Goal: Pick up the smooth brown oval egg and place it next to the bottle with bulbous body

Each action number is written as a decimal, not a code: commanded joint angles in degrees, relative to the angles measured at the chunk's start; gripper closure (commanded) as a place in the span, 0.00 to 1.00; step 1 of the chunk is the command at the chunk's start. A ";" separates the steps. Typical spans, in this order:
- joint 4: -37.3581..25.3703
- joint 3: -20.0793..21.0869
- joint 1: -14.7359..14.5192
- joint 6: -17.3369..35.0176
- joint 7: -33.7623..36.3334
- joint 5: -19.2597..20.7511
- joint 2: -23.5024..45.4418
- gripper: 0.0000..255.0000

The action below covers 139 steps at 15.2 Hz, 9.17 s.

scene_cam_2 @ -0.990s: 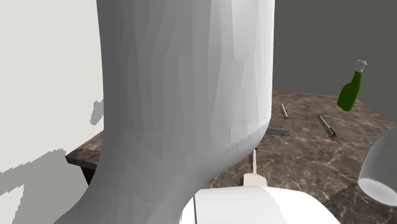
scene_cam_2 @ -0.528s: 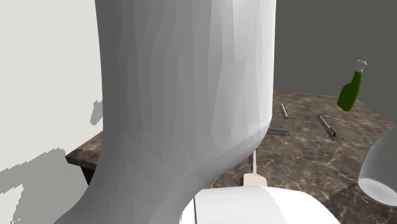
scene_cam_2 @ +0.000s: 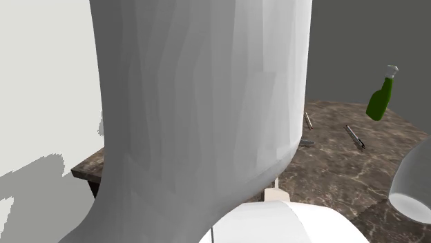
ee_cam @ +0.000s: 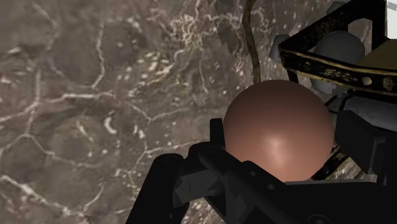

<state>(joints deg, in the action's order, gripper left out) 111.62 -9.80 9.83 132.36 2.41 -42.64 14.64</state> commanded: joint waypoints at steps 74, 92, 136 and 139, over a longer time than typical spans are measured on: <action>-21.02 -16.71 14.98 -46.40 -3.15 12.53 -16.45 1.00; -44.29 -29.88 35.78 -68.79 -26.87 4.41 2.34 1.00; -10.15 -29.25 30.42 -39.25 -41.53 7.64 1.16 1.00; -8.87 -29.04 30.47 -37.64 -42.62 7.03 2.00 1.00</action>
<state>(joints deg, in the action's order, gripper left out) 102.41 -38.91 40.22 94.23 -39.80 -35.38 16.30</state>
